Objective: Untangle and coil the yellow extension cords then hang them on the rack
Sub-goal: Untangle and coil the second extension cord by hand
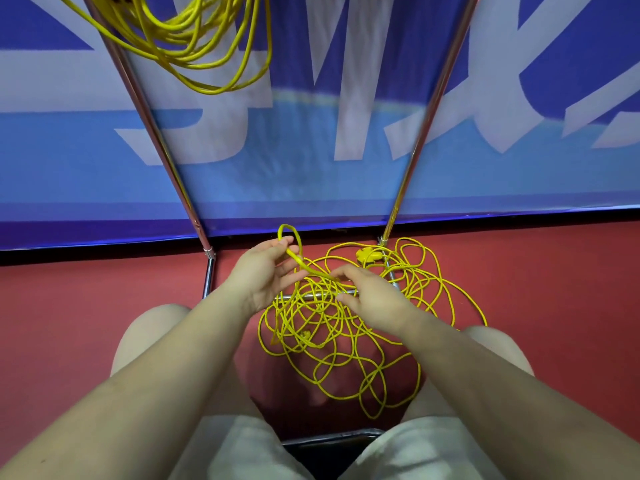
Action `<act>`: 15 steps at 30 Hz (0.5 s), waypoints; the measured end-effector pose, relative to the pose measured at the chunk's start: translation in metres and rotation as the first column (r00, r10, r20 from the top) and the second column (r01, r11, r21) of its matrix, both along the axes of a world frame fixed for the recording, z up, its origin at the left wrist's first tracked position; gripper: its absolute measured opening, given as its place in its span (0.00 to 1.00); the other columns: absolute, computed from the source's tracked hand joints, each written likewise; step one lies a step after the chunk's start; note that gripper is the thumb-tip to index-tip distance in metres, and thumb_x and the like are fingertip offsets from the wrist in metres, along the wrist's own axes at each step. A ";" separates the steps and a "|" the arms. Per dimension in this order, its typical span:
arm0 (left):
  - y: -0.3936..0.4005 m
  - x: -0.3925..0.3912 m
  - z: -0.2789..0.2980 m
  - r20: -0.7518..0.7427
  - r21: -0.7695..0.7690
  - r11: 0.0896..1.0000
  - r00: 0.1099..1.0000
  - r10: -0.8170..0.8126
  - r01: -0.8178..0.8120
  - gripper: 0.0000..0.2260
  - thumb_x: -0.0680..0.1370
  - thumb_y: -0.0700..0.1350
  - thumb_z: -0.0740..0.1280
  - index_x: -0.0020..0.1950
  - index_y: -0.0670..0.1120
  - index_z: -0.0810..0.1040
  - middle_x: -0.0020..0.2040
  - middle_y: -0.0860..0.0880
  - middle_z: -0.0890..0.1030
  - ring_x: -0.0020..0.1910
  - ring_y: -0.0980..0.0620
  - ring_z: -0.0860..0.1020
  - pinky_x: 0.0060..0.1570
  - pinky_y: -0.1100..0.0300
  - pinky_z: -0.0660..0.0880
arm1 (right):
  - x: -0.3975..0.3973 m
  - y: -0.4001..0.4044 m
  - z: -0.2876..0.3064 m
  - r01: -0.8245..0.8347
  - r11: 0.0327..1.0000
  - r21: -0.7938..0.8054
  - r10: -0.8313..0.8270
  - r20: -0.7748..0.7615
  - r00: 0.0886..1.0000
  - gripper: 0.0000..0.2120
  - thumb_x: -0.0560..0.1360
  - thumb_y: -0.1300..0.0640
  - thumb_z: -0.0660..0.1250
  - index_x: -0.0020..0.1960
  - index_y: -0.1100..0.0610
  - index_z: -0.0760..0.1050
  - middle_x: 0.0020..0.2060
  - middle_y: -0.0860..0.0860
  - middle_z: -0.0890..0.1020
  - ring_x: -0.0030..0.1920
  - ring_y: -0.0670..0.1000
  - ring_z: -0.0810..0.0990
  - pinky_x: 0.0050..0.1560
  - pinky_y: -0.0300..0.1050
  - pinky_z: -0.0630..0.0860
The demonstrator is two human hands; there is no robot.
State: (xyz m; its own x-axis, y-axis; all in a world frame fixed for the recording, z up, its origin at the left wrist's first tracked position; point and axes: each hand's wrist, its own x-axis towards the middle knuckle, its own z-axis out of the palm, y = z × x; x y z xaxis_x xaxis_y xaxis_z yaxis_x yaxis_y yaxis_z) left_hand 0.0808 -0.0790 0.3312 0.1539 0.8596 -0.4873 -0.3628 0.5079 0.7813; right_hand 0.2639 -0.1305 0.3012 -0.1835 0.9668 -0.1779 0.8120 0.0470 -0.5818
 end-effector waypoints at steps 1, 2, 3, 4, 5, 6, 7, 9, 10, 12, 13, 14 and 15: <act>0.001 0.000 0.002 0.013 -0.003 1.000 1.000 0.003 -0.003 0.08 0.82 0.40 0.57 0.47 0.45 0.74 0.38 0.49 0.76 0.30 0.56 0.79 0.34 0.56 0.81 | -0.001 0.001 -0.001 -0.004 1.000 0.014 0.004 0.006 1.000 0.15 0.77 0.54 0.64 0.63 0.50 0.68 0.61 0.50 0.74 0.62 0.51 0.73 0.60 0.46 0.70; 0.002 0.000 0.004 0.029 -0.003 1.000 1.000 0.008 -0.008 0.08 0.82 0.40 0.57 0.47 0.44 0.74 0.38 0.49 0.76 0.30 0.56 0.79 0.34 0.55 0.81 | -0.002 0.002 -0.001 -0.008 0.999 0.032 0.007 0.017 1.000 0.14 0.77 0.55 0.64 0.61 0.52 0.68 0.59 0.50 0.75 0.60 0.51 0.74 0.58 0.45 0.71; 0.002 0.001 0.006 0.049 -0.001 1.000 0.999 0.017 -0.017 0.08 0.82 0.40 0.57 0.47 0.44 0.74 0.39 0.49 0.77 0.31 0.56 0.80 0.34 0.55 0.81 | -0.004 0.002 -0.001 -0.006 0.998 0.057 0.004 0.027 1.000 0.12 0.77 0.55 0.64 0.59 0.53 0.68 0.56 0.50 0.76 0.56 0.52 0.75 0.54 0.45 0.71; 0.003 0.002 0.008 0.074 -0.004 0.999 0.997 0.033 -0.033 0.08 0.82 0.40 0.57 0.47 0.44 0.74 0.39 0.49 0.77 0.32 0.55 0.80 0.38 0.54 0.81 | -0.006 0.003 0.000 0.003 0.997 0.080 -0.006 0.033 0.999 0.11 0.77 0.55 0.64 0.58 0.54 0.68 0.53 0.49 0.77 0.52 0.52 0.76 0.50 0.45 0.71; 0.004 0.003 0.009 0.101 -0.012 0.998 0.993 0.055 -0.054 0.08 0.82 0.40 0.57 0.47 0.44 0.74 0.40 0.49 0.77 0.37 0.54 0.80 0.43 0.52 0.80 | -0.008 0.004 0.001 0.015 0.995 0.096 -0.018 0.031 0.999 0.11 0.77 0.55 0.64 0.58 0.55 0.68 0.48 0.48 0.78 0.47 0.52 0.76 0.47 0.45 0.70; 0.005 0.003 0.010 0.133 -0.024 0.997 0.988 0.079 -0.077 0.08 0.82 0.40 0.57 0.47 0.44 0.74 0.41 0.49 0.78 0.43 0.52 0.80 0.48 0.49 0.79 | -0.009 0.005 0.002 0.024 0.994 0.107 -0.026 0.015 1.000 0.11 0.77 0.55 0.64 0.57 0.56 0.69 0.42 0.46 0.77 0.43 0.52 0.76 0.44 0.45 0.71; 0.007 0.002 0.010 0.166 -0.028 0.995 0.981 0.100 -0.097 0.08 0.82 0.41 0.56 0.47 0.44 0.74 0.43 0.48 0.78 0.49 0.50 0.78 0.50 0.48 0.77 | -0.010 0.006 0.002 0.040 0.993 0.111 -0.039 -0.015 0.999 0.10 0.77 0.55 0.64 0.57 0.55 0.69 0.38 0.43 0.75 0.40 0.51 0.75 0.43 0.45 0.71; 0.009 -0.001 0.008 0.196 -0.011 0.995 0.976 0.099 -0.099 0.08 0.83 0.43 0.56 0.50 0.44 0.74 0.49 0.47 0.79 0.56 0.48 0.76 0.46 0.52 0.79 | -0.012 0.008 0.006 0.132 0.989 0.067 -0.120 -0.167 0.979 0.07 0.77 0.55 0.65 0.53 0.54 0.69 0.35 0.43 0.75 0.36 0.50 0.76 0.41 0.45 0.73; 0.008 -0.001 0.005 0.163 0.005 0.998 0.985 0.062 -0.063 0.09 0.83 0.44 0.55 0.53 0.44 0.74 0.52 0.47 0.79 0.57 0.48 0.75 0.46 0.53 0.78 | -0.015 0.010 0.011 0.201 0.980 -0.006 -0.193 -0.309 0.931 0.06 0.77 0.56 0.64 0.51 0.53 0.68 0.35 0.45 0.77 0.35 0.50 0.77 0.40 0.46 0.75; 0.002 0.001 -0.004 0.002 0.042 0.995 0.996 -0.086 0.085 0.13 0.82 0.48 0.54 0.61 0.47 0.73 0.57 0.48 0.78 0.60 0.49 0.75 0.51 0.55 0.73 | -0.022 0.015 0.022 0.297 0.925 -0.239 -0.381 -0.601 0.703 0.05 0.78 0.57 0.63 0.51 0.55 0.67 0.38 0.51 0.79 0.34 0.49 0.79 0.38 0.44 0.79; -0.001 0.003 -0.010 -0.084 0.059 0.981 0.980 -0.179 0.184 0.14 0.82 0.50 0.54 0.62 0.48 0.73 0.58 0.48 0.78 0.61 0.49 0.75 0.55 0.55 0.72 | -0.025 0.019 0.029 0.306 0.885 -0.352 -0.466 -0.686 0.558 0.05 0.78 0.58 0.63 0.52 0.57 0.67 0.38 0.52 0.79 0.34 0.49 0.80 0.36 0.42 0.79; -0.006 0.006 -0.015 -0.146 0.072 0.956 0.952 -0.271 0.283 0.14 0.82 0.50 0.53 0.61 0.47 0.74 0.58 0.48 0.79 0.61 0.50 0.75 0.58 0.55 0.71 | -0.027 0.023 0.035 0.300 0.845 -0.443 -0.534 -0.729 0.428 0.05 0.79 0.58 0.62 0.52 0.59 0.68 0.39 0.53 0.79 0.34 0.49 0.81 0.34 0.40 0.80; -0.012 0.009 -0.019 -0.184 0.080 0.929 0.921 -0.343 0.361 0.15 0.83 0.50 0.53 0.60 0.46 0.75 0.57 0.46 0.80 0.59 0.50 0.77 0.59 0.56 0.71 | -0.028 0.027 0.041 0.292 0.807 -0.514 -0.588 -0.743 0.319 0.05 0.79 0.58 0.61 0.50 0.60 0.69 0.39 0.53 0.79 0.33 0.48 0.82 0.33 0.39 0.80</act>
State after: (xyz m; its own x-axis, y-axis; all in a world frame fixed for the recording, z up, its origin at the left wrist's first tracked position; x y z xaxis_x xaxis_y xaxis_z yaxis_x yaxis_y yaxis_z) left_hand 0.0898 -0.0906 0.3117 0.3827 0.8143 -0.4365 -0.0388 0.4862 0.8730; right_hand 0.2360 -0.1030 0.3424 0.0629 0.8976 -0.4364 -0.2524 -0.4087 -0.8771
